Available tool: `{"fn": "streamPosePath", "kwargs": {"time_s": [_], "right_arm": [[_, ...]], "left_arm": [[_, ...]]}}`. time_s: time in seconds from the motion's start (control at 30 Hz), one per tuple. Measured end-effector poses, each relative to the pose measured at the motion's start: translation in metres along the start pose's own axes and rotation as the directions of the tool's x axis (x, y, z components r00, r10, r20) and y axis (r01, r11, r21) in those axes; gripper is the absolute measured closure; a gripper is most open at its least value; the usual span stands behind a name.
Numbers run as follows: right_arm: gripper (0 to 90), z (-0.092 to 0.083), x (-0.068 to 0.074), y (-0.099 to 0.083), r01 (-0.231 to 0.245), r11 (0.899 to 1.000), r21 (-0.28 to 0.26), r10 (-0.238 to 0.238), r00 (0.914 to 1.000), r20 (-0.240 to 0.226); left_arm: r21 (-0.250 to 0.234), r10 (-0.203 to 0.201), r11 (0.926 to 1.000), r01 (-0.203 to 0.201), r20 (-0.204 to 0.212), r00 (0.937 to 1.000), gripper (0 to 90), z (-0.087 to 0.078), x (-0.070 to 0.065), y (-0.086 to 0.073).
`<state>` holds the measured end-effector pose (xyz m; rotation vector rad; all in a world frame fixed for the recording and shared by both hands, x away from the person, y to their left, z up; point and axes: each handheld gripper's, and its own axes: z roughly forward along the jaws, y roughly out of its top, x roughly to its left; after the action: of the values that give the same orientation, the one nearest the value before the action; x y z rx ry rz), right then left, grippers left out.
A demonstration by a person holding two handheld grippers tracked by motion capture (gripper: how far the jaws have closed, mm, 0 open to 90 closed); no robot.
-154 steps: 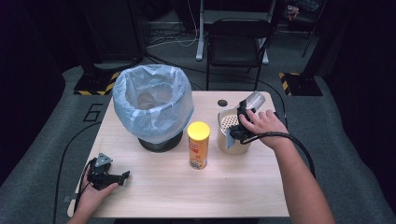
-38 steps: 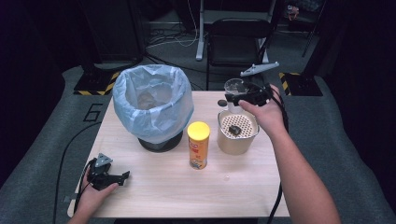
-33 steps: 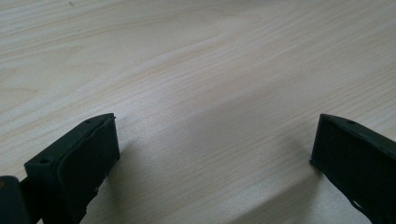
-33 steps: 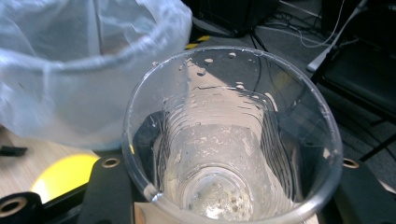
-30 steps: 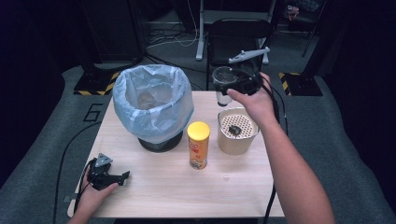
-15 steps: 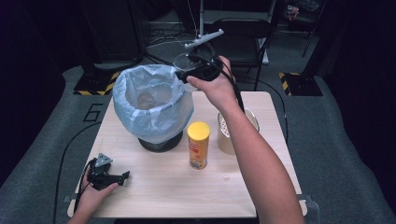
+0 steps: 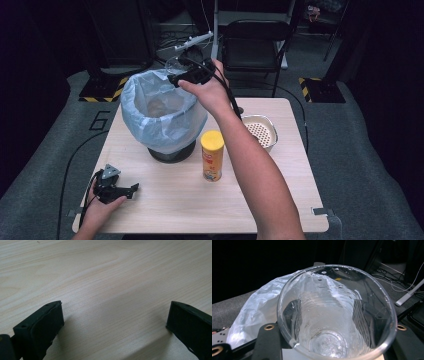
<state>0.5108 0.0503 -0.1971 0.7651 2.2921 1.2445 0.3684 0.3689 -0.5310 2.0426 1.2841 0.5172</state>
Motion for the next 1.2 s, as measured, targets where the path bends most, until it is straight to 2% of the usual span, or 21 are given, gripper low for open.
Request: {"fn": "streamPosePath", "kwargs": {"time_s": [0.03,0.07,0.13,0.23,0.27,0.37,0.4,0.43,0.47,0.5,0.57,0.6,0.63,0.7,0.77,0.8,0.83,0.9,1.1,1.17,1.2], "right_arm": [[40.3,0.003,0.001,0.0,-0.018,1.0,0.01,0.018,0.9998,-0.007],[40.2,0.005,0.001,0.0,-0.009,1.0,0.007,0.009,0.9999,-0.011],[39.6,0.011,0.004,0.0,-0.031,0.999,0.027,0.031,0.9992,-0.023],[37.4,0.023,0.007,-0.001,-0.034,0.998,0.052,0.036,0.9981,-0.051],[35.5,0.026,0.008,-0.002,-0.02,0.998,0.053,0.023,0.9979,-0.06],[30.4,0.036,0.014,-0.003,-0.031,0.998,0.058,0.036,0.9941,-0.102],[30.4,0.036,0.014,-0.003,-0.031,0.998,0.058,0.036,0.9941,-0.102],[27.2,0.039,0.018,-0.004,-0.035,0.998,0.054,0.041,0.993,-0.111],[15.1,0.043,0.023,-0.006,-0.042,0.998,0.047,0.048,0.992,-0.117],[10.9,0.044,0.024,-0.006,-0.046,0.998,0.053,0.052,0.9915,-0.119],[10.9,0.046,0.026,-0.007,-0.038,0.998,0.059,0.045,0.9921,-0.117],[10.9,0.045,0.028,-0.007,-0.031,0.998,0.061,0.037,0.9941,-0.102],[10.2,0.039,0.028,-0.008,-0.015,0.999,0.043,0.018,0.9962,-0.085],[10.3,0.034,0.025,-0.008,-0.027,0.999,0.03,0.029,0.9962,-0.082],[10.7,0.025,0.023,-0.009,-0.021,1.0,0.021,0.022,0.9971,-0.073],[10.9,0.018,0.021,-0.012,-0.001,1.0,0.011,0.002,0.9981,-0.061],[10.9,0.014,0.02,-0.015,-0.006,1.0,0.009,0.007,0.998,-0.063],[10.6,0.003,0.014,-0.023,-0.004,1.0,0.003,0.004,0.9974,-0.072],[9.8,-0.028,0.0,-0.051,-0.04,0.999,-0.016,0.039,0.9983,-0.042],[9.8,-0.035,-0.002,-0.062,-0.027,1.0,-0.009,0.027,0.999,-0.036],[9.4,-0.039,-0.002,-0.069,-0.019,1.0,0.015,0.019,0.9992,-0.036]], "left_arm": [[-0.004,0.007,1.0,-0.007,-0.004,1.0,0.8,0.0,0.0,0.0],[-0.003,-0.003,1.0,0.003,-0.001,1.0,0.8,0.0,0.0,0.0],[0.0,-0.002,1.0,0.002,0.0,1.0,0.8,0.0,0.0,0.0],[-0.001,-0.002,1.0,0.002,-0.002,1.0,0.8,0.0,0.0,0.0],[-0.006,-0.003,1.0,0.003,-0.005,1.0,0.8,0.0,0.0,0.0],[-0.004,0.0,1.0,0.0,-0.002,1.0,0.8,0.0,0.0,0.0],[-0.004,0.0,1.0,0.0,-0.002,1.0,0.8,0.0,0.0,0.0],[-0.005,0.002,1.0,-0.003,-0.004,1.0,0.8,0.0,0.0,0.0],[-0.005,0.005,1.0,-0.005,-0.004,1.0,0.8,0.0,0.0,0.0],[-0.01,0.0,1.0,0.0,-0.004,1.0,0.8,0.0,0.0,0.0],[-0.005,-0.002,1.0,0.002,0.001,1.0,0.8,0.0,-0.001,0.0],[-0.008,0.002,1.0,-0.002,-0.004,1.0,0.8,0.0,0.0,0.0],[-0.004,0.004,1.0,-0.004,-0.002,1.0,0.8,0.0,0.0,0.0],[-0.007,0.003,1.0,-0.003,-0.005,1.0,0.8,0.0,0.0,0.0],[-0.007,-0.002,1.0,0.002,-0.003,1.0,0.8,0.0,-0.001,0.0],[-0.012,-0.003,0.9999,0.003,-0.004,1.0,0.8,0.0,-0.001,0.0],[-0.008,-0.002,1.0,0.002,-0.003,1.0,0.8,0.0,-0.001,0.0],[-0.009,0.0,1.0,0.0,-0.004,1.0,0.8,0.0,-0.001,0.0],[-0.011,-0.006,0.9999,0.006,-0.003,1.0,0.8,0.0,-0.001,-0.001],[-0.008,-0.003,1.0,0.003,-0.002,1.0,0.8,0.0,-0.001,-0.001],[-0.008,-0.004,1.0,0.004,-0.002,1.0,0.8,0.0,-0.001,-0.001]]}}
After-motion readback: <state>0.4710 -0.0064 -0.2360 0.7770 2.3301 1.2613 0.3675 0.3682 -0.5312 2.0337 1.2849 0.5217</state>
